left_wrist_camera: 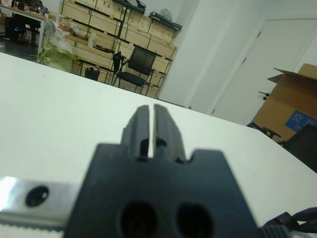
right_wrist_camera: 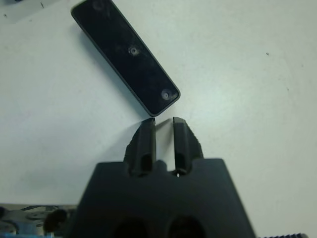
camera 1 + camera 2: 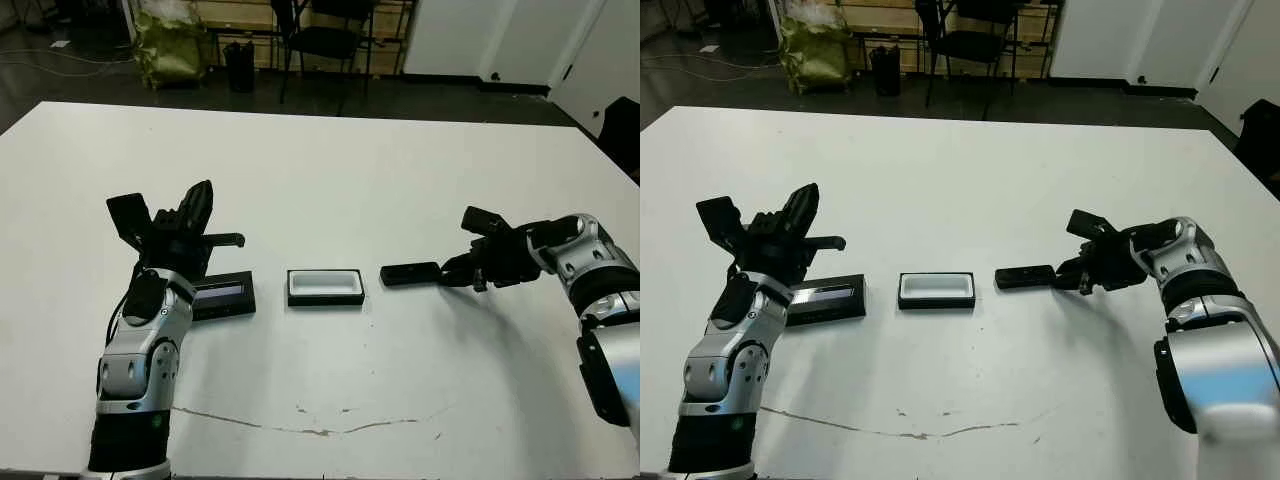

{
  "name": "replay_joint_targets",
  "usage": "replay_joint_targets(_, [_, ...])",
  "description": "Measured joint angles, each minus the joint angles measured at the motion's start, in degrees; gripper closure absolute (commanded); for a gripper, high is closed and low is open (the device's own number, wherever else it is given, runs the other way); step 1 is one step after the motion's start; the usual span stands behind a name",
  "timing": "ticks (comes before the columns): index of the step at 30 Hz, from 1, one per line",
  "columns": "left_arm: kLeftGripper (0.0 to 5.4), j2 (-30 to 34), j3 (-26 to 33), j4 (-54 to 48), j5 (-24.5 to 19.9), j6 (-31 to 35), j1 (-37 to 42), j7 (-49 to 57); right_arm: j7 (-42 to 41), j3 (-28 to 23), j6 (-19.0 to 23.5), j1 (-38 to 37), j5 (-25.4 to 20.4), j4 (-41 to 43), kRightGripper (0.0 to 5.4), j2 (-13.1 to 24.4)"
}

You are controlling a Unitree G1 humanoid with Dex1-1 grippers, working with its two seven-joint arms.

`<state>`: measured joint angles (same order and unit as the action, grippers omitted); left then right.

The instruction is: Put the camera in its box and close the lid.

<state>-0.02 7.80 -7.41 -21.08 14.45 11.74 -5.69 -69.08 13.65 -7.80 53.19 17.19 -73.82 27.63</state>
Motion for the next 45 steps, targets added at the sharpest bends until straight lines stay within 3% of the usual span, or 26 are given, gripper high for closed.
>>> replay_joint_targets(6, [5.40, 0.00, -0.01, 0.02, 0.05, -0.24, 0.00, -0.08, -0.41, -2.22, -2.55, -1.52, -2.57, -0.93, 5.24, -0.45])
replay_joint_targets(11, [5.40, 0.00, 0.00, 0.04, 0.03, -0.60, 0.00, -0.09, -3.86, -4.17, -1.49, -2.06, -4.57, -1.53, 5.23, -0.66])
replay_joint_targets(14, [5.40, -0.01, -0.03, 0.03, -0.02, -0.59, 0.00, -0.08, -3.48, -2.75, -1.04, -0.76, -2.81, -0.38, 4.75, -0.32])
replay_joint_targets(21, [5.40, 0.04, -0.03, 0.00, 0.01, -0.48, -0.01, -0.08, -3.91, -7.01, -0.56, -0.33, -6.26, -1.71, 3.21, 3.07])
replay_joint_targets(25, [5.40, 0.06, -0.16, -0.20, 0.01, -0.33, 0.01, -0.07, 1.96, -3.61, -0.53, 1.95, -1.16, -1.77, 2.30, 5.90])
replay_joint_targets(31, [5.40, 0.06, -0.38, -0.47, 0.08, 0.05, 0.02, -0.01, 2.97, -0.33, -1.29, 9.31, 1.84, 3.59, 0.94, 6.90])
replay_joint_targets(33, [5.40, 0.05, -0.37, -0.55, 0.07, 0.08, 0.01, 0.01, 5.60, -0.52, -3.73, 9.21, 1.57, 4.10, 0.46, 6.62])
replay_joint_targets(36, [5.40, 0.05, -0.34, -0.73, 0.08, 0.10, -0.01, 0.20, 6.90, -0.90, -8.71, 7.12, 0.41, 2.33, 0.40, 5.09])
replay_joint_targets(39, [5.40, -0.04, -0.36, -0.80, 0.07, 0.12, -0.03, 0.57, 3.79, -1.60, -9.53, 5.71, -1.09, 0.36, 0.04, 3.34])
replay_joint_targets(45, [5.40, -0.14, -0.11, -0.78, -0.04, 0.10, -0.38, 0.54, -8.86, -6.49, -9.66, 4.13, -7.53, -1.53, 0.01, -0.23])
